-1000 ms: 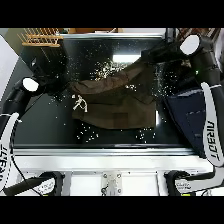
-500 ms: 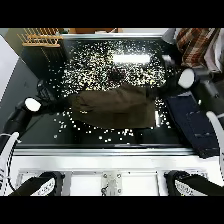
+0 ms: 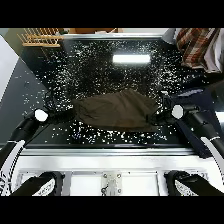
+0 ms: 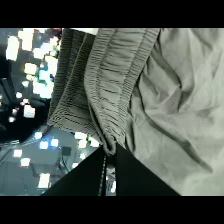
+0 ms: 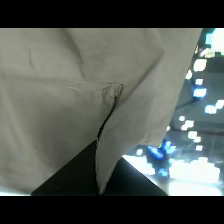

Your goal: Fold the clothes and pants, and hang the long-sleeved shirts on hangers.

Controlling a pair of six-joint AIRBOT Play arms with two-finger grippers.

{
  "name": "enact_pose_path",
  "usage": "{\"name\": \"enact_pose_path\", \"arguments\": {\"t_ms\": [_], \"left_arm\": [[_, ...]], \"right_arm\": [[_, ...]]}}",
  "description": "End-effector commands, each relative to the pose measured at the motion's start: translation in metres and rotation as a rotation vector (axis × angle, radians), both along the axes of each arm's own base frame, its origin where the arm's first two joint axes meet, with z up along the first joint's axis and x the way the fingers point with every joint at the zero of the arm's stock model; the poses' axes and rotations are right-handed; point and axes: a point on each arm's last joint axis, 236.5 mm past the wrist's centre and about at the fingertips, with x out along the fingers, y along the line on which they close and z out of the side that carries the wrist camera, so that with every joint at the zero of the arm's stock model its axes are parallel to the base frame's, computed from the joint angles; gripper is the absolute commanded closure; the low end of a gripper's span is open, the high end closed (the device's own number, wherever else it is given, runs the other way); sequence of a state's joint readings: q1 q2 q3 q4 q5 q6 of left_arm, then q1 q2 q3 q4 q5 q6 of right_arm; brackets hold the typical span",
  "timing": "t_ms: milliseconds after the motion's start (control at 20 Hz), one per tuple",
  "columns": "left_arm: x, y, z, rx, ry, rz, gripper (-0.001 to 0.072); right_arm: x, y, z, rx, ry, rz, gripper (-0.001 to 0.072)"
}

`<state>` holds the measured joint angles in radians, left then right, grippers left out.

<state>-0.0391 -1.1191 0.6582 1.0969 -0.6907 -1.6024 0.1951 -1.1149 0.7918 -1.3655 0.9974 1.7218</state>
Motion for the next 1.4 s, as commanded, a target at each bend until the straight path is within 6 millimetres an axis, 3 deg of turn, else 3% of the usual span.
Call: {"name": "enact_pose_path", "arguments": {"t_ms": [0,50,100,200,300,400,450,500,550,600,650,800,900,1100,1350], "left_arm": [[-0.001,-0.001,0.001,0.001,-0.003,-0.004,0.0606],[0.003,-0.001,0.009,0.0,-0.023,-0.006,0.0316],[0.008,-0.001,0.024,-0.002,-0.057,-0.009,0.0192],[0.022,0.006,0.07,-0.006,-0.159,0.004,0.0192],[0.027,0.019,0.117,-0.001,-0.261,0.028,0.0193],[0.022,0.025,0.147,-0.002,-0.324,0.039,0.0195],[0.017,0.023,0.154,-0.007,-0.342,0.036,0.027],[0.013,0.02,0.157,-0.013,-0.353,0.034,0.0418],[0.007,0.014,0.157,-0.016,-0.36,0.019,0.0622],[0.002,0.007,0.154,-0.02,-0.364,0.0,0.069],[-0.002,-0.003,0.151,-0.025,-0.364,-0.024,0.069],[-0.015,-0.036,0.135,-0.051,-0.322,-0.105,0.069],[-0.018,-0.055,0.125,-0.071,-0.285,-0.139,0.069],[-0.01,-0.087,0.118,-0.089,-0.258,-0.194,0.069],[0.01,-0.123,0.125,-0.096,-0.248,-0.271,0.069]], "right_arm": [[-0.006,0.022,0.0,0.113,0.022,-0.053,0.0478],[-0.003,0.029,0.008,0.16,0.016,-0.074,0.0194],[0.004,0.033,0.022,0.204,-0.012,-0.096,0.0148],[0.024,0.02,0.062,0.24,-0.119,-0.144,0.0147],[0.037,-0.022,0.095,0.237,-0.209,-0.235,0.0146],[0.026,-0.079,0.089,0.194,-0.171,-0.311,0.0131],[0.019,-0.101,0.078,0.181,-0.131,-0.338,0.0042],[0.013,-0.12,0.065,0.187,-0.093,-0.364,-0.0008],[0.011,-0.133,0.051,0.21,-0.064,-0.384,-0.0008],[0.01,-0.14,0.036,0.252,-0.037,-0.394,-0.0008],[0.011,-0.141,0.021,0.303,-0.01,-0.397,-0.0008],[0.019,-0.122,-0.023,0.459,0.072,-0.355,-0.0008],[0.032,-0.098,-0.039,0.568,0.09,-0.337,-0.0008],[0.057,-0.046,-0.049,0.69,0.077,-0.296,-0.0008],[0.056,0.016,-0.057,0.642,0.092,-0.16,-0.0008]]}}
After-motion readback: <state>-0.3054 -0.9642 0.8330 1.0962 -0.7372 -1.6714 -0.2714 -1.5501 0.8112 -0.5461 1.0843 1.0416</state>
